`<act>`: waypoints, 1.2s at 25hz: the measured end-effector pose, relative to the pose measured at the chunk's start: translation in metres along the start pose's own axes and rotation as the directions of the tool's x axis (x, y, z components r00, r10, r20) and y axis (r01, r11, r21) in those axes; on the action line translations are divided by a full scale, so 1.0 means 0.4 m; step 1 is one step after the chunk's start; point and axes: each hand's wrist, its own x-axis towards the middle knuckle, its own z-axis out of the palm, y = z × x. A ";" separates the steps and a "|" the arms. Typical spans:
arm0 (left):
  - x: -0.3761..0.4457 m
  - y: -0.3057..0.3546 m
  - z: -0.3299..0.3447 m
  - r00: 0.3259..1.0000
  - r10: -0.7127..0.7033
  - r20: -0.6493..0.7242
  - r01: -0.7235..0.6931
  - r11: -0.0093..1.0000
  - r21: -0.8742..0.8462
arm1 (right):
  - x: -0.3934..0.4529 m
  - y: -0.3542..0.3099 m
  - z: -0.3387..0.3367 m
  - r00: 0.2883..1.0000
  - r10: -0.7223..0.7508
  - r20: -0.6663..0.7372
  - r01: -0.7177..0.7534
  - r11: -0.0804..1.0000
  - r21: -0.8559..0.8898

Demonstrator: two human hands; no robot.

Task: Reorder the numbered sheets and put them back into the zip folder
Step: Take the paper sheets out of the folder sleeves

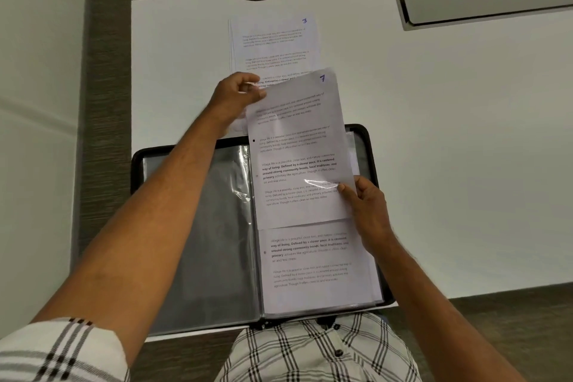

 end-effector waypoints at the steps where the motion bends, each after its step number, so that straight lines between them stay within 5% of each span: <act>1: -0.006 -0.019 -0.012 0.998 -0.059 -0.011 0.058 0.998 -0.025 | 0.001 0.001 0.000 1.000 0.003 0.000 -0.003 1.000 -0.004; 6: -0.054 -0.079 -0.037 0.974 -0.227 -0.001 0.224 0.962 -0.159 | 0.006 0.002 -0.005 1.000 0.010 0.004 -0.010 1.000 -0.007; 10: -0.074 -0.106 -0.024 0.991 -0.136 0.013 0.132 0.973 0.188 | 0.006 0.003 -0.004 1.000 0.011 0.000 -0.011 1.000 -0.010; 20: 0.101 -0.016 -0.030 0.952 0.051 -0.302 -0.058 0.998 -0.014 | 0.016 0.006 -0.004 0.999 0.050 0.011 -0.050 0.997 0.066; 30: 0.317 -0.005 -0.048 0.907 0.087 -0.412 -0.029 0.989 0.145 | 0.014 -0.002 -0.010 0.996 0.089 0.023 -0.090 0.991 0.097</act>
